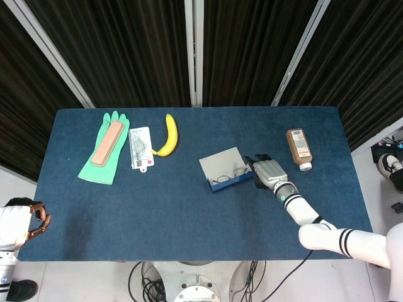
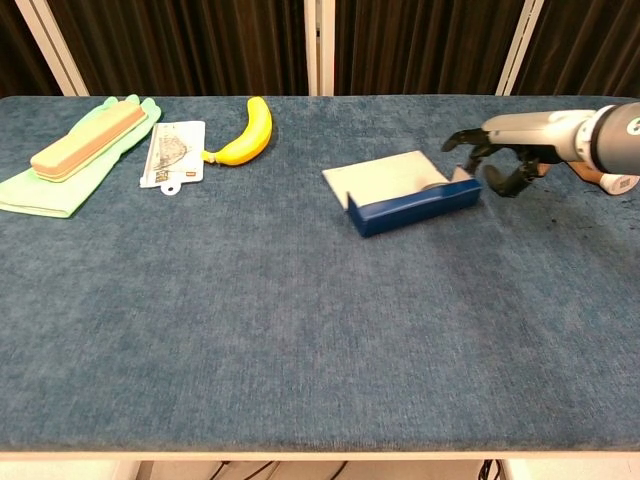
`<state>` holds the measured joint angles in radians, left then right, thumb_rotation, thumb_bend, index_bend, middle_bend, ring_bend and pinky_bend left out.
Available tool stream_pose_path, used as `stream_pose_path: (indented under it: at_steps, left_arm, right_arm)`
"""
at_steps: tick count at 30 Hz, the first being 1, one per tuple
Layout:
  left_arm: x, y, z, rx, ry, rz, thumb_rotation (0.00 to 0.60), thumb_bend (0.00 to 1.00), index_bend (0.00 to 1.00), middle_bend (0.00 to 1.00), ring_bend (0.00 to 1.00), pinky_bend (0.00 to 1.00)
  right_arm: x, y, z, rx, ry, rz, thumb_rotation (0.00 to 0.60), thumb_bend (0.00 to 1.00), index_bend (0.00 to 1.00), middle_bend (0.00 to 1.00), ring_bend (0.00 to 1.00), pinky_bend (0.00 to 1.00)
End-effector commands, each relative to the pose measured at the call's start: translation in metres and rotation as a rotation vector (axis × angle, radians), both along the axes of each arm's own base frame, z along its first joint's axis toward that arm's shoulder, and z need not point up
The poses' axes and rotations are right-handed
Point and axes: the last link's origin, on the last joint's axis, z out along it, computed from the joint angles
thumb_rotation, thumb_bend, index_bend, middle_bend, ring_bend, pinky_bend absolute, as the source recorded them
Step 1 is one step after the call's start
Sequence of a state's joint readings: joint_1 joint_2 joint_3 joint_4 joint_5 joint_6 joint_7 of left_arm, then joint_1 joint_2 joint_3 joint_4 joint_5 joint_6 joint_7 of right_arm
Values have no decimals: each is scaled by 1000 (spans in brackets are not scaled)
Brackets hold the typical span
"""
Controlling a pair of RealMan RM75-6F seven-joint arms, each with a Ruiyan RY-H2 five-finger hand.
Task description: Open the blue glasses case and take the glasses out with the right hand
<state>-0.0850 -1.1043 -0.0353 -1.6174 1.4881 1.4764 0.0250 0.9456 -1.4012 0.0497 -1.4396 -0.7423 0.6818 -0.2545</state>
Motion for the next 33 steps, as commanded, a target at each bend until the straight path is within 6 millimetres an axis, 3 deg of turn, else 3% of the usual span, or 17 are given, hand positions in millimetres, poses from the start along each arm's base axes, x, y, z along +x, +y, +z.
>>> stream_pose_path:
  at_steps: [1,7,10,14,19,26,33]
  left_arm:
    - [0,0,0,0,0,0,600,373,661,665,429,360]
    - [0,0,0,-1,-2,0,600,373,661,665,429,360]
    - [0,0,0,-2,-5,1,600,373,661,665,428,360]
    - [0,0,0,-4,-5,0,600,373,662,665,429,360]
    - [0,0,1,-3,-8,1,600,374,661,665,429,360]
    - [0,0,1,-5,-11,1,600,373,661,665,429,360]
    - [-1,1,1,-7,-11,2,600,373,661,665,429,360]
  right_arm:
    - [16,-1,-9,20,-6,45,600,781,0,265,0,0]
    - [50,-2,-19,-11,31,173,600,779,0,249,0,0]
    - [71,10,-22,-68,59,276,600,778,0,239,0,0]
    - [97,31,-39,9,-1,319,600,769,0,191,0,0]
    - [117,39,-66,72,3,374,600,747,0,180,0,0]
    - [125,45,-86,125,22,390,600,742,0,196,0,0]
    - [100,67,-67,139,55,418,600,734,0,247,0,0]
